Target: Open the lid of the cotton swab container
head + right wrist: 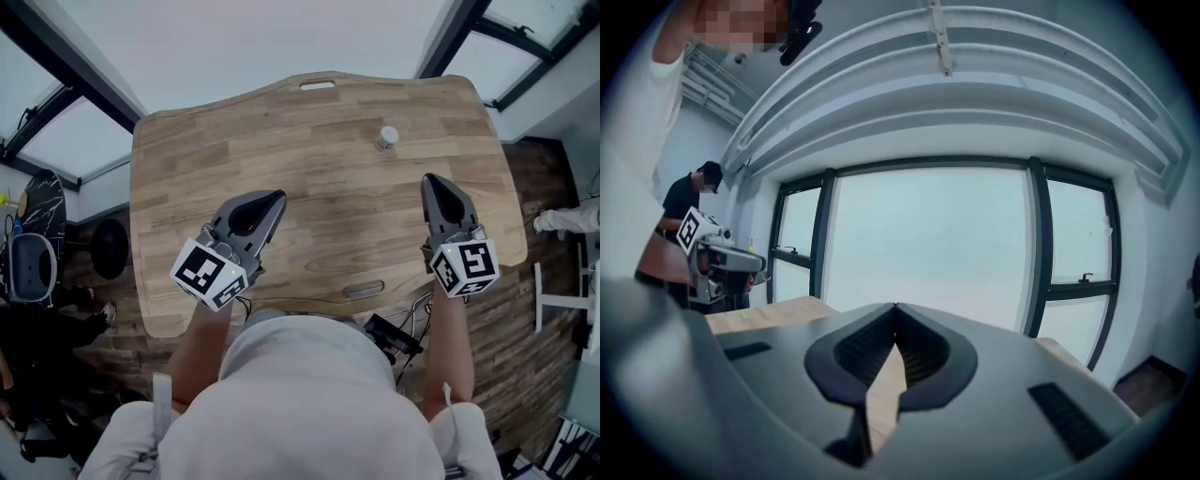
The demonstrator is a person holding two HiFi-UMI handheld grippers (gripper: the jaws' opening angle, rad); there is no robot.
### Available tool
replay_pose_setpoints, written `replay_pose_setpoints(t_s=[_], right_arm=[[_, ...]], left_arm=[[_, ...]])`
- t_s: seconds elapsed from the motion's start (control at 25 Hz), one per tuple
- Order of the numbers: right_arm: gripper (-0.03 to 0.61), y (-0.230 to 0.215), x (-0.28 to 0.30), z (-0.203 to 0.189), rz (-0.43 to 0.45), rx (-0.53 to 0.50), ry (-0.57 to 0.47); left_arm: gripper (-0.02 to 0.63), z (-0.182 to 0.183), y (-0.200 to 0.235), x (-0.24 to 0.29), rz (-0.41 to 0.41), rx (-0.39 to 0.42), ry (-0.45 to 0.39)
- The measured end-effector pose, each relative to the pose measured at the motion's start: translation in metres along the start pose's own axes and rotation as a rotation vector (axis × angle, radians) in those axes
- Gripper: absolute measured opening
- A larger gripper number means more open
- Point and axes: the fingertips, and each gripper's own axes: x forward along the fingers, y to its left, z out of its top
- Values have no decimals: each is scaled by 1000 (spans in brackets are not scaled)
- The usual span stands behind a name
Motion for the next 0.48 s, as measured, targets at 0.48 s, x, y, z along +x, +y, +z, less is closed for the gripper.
replay_pose_setpoints(t_s=[0.48], right_arm=[[20, 10, -39, 42, -30, -13, -39]], left_arm=[[12, 6, 1, -17, 14, -4, -18]])
